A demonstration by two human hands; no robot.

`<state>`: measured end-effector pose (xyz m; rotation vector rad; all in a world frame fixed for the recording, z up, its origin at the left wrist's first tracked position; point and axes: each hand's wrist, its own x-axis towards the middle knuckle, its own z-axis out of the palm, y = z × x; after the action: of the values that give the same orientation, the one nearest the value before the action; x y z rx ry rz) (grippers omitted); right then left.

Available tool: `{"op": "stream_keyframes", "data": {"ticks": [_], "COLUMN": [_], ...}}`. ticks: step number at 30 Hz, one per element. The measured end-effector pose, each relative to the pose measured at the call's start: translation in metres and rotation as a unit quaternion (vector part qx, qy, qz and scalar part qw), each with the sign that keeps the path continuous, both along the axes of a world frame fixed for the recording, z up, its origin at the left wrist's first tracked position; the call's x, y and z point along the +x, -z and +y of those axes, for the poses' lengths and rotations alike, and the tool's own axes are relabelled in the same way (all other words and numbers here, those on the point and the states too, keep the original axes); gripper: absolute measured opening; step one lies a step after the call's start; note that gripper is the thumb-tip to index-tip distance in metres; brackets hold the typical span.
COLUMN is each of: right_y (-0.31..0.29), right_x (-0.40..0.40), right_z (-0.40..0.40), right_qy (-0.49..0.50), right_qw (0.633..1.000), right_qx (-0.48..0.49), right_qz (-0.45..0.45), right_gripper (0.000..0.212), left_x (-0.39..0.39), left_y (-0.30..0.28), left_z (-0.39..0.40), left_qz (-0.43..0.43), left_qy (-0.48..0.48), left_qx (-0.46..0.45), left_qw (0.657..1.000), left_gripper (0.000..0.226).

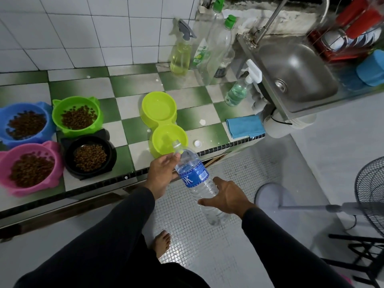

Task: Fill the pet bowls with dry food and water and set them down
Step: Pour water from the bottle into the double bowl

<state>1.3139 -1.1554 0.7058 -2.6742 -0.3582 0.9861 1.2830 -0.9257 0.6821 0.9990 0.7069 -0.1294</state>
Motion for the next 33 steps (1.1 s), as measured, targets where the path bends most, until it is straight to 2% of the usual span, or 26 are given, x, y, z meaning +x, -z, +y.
{"op": "stream_keyframes", "data": {"ticks": [7, 14, 19, 25, 33], "right_y": [-0.0024, -0.0002, -0.0007, -0.0024, -0.005], "right_x": [-0.0021, -0.0038, -0.0036, -0.0029, -0.001], "right_z": [0.0031, 0.0012, -0.0011, -0.0036, -0.0048], "right_qy": [0.034, 0.039, 0.026, 0.014, 0.004], "right_qw": [0.998, 0.998, 0.999, 0.999, 1.0], "right_qx": [0.044, 0.054, 0.042, 0.032, 0.022], "right_qz": [0.012, 0.022, 0.013, 0.001, -0.007], "right_gripper": [0.061, 0.065, 0.075, 0.068, 0.071], "left_x": [-0.0008, -0.0029, -0.0033, -0.0022, -0.0011], "left_y": [-0.005, -0.0036, -0.0057, -0.0063, -0.0056], "left_z": [0.001, 0.0005, -0.0002, -0.0022, -0.0029], "left_qz": [0.004, 0.014, 0.015, 0.02, 0.027], "left_qy": [-0.005, -0.01, -0.012, -0.011, -0.011], "left_qx": [-0.006, -0.012, -0.02, -0.026, -0.019], "left_qw": [1.0, 1.0, 1.0, 0.999, 0.999], "left_gripper": [0.033, 0.034, 0.033, 0.036, 0.035]}}
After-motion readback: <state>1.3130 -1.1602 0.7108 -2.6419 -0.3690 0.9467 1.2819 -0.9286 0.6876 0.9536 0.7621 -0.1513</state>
